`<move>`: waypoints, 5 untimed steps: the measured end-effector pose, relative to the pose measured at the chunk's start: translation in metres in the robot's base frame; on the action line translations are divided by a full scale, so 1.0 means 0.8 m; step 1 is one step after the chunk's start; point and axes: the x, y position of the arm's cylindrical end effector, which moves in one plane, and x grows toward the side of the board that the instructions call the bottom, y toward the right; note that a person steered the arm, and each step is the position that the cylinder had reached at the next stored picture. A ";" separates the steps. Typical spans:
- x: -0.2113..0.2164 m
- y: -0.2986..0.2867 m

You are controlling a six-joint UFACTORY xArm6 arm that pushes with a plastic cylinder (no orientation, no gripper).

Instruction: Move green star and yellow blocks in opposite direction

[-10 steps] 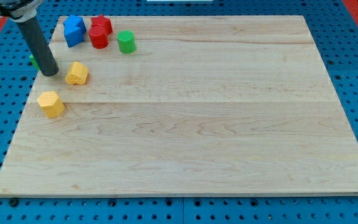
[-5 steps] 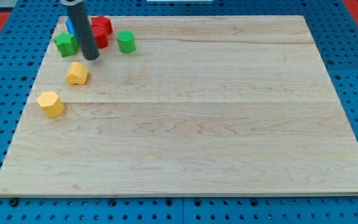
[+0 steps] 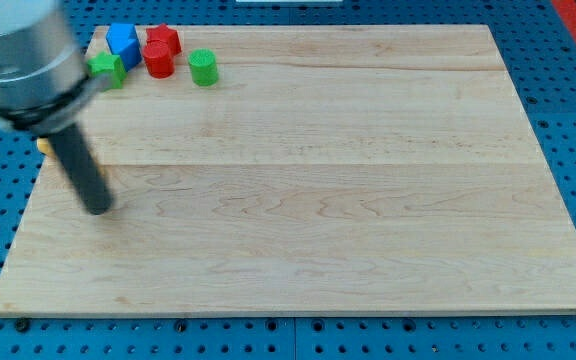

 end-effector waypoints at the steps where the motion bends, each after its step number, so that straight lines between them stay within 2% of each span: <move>1: -0.027 -0.020; 3: -0.059 -0.012; 5: -0.063 -0.007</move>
